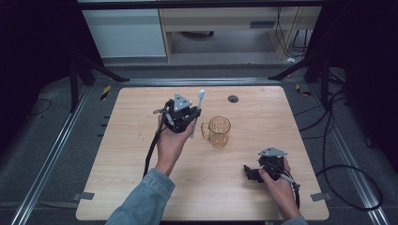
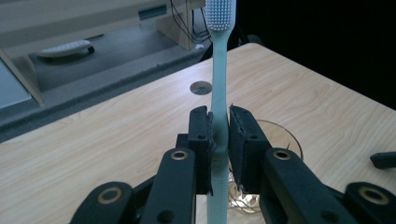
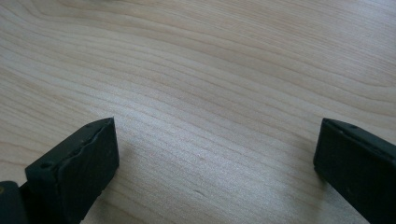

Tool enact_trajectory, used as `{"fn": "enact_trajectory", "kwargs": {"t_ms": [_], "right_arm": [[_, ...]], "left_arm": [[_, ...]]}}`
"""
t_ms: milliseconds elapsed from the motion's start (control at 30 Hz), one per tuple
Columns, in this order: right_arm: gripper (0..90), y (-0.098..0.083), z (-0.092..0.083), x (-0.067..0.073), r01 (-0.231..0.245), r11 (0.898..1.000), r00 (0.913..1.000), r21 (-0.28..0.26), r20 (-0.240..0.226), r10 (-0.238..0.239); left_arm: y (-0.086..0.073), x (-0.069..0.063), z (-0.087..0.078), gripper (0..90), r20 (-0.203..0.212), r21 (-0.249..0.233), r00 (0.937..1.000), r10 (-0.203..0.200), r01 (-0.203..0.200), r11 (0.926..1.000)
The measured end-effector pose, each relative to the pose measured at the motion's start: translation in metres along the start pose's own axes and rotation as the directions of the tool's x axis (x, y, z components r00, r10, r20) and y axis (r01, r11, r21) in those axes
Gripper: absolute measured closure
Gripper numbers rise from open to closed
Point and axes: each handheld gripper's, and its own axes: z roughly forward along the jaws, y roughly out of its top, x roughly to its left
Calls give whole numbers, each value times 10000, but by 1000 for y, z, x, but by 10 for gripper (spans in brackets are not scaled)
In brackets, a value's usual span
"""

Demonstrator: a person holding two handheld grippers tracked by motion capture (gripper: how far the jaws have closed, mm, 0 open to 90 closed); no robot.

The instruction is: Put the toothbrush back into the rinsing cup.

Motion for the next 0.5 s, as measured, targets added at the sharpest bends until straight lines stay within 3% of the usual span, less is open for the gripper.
{"fn": "enact_trajectory", "kwargs": {"t_ms": [500], "right_arm": [[5, 0, 0, 1, 21, 10000, 10000, 1, -62, -21]], "left_arm": [[4, -3, -4, 789, -372, -1084, 9993, -36, -4, 9941]]}}
